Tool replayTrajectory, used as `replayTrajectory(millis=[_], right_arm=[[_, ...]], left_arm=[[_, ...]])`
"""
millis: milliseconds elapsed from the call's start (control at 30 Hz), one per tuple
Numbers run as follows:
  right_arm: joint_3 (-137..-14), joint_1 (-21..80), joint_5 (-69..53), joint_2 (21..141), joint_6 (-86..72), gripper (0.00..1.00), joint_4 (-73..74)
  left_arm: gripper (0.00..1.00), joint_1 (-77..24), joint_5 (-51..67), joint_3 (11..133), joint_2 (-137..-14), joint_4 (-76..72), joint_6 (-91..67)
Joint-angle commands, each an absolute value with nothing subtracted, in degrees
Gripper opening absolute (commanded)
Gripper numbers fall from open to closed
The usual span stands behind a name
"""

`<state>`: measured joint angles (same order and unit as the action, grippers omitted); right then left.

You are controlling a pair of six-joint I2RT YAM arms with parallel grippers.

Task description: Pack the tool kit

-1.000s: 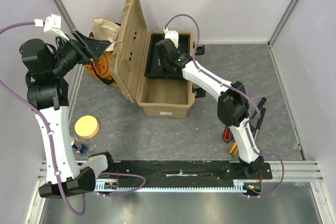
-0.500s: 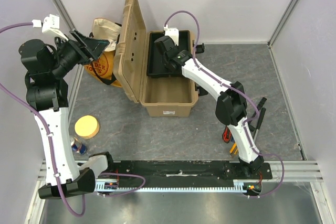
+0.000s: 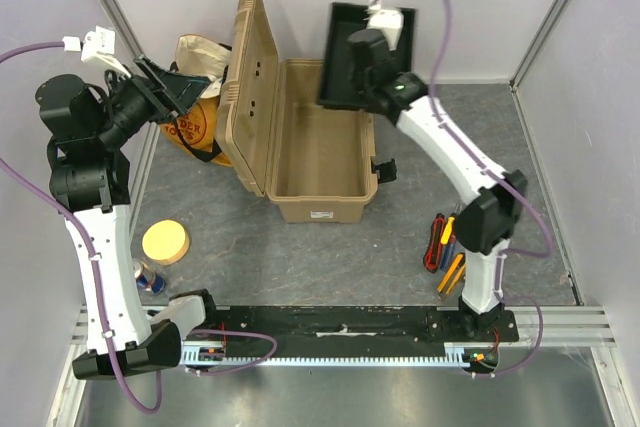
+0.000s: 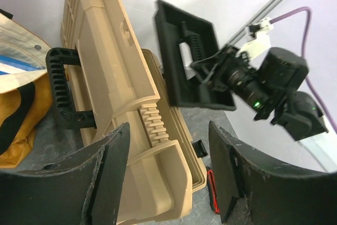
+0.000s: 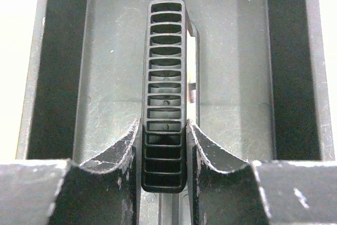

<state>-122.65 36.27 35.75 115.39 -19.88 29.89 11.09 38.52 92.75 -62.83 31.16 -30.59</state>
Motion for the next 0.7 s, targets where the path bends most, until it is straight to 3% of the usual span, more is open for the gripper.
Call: replayTrajectory(millis=[0, 367, 667], right_arm=[[-113.85, 24.82, 38.06, 103.64, -20.21, 0.0, 25.75], [-85.27, 8.36, 30.07, 97.82, -24.0, 0.0, 14.79], [-84.2, 3.87, 23.64, 109.59, -21.97, 0.0, 9.58]], left_arm=[[0.67, 10.63, 41.22, 94.31, -62.4, 29.18, -31.2], [0.67, 10.2, 41.66, 92.82, -62.84, 28.65, -31.9], [0.67, 10.11, 41.22, 92.55, -63.46, 28.65, -31.55]])
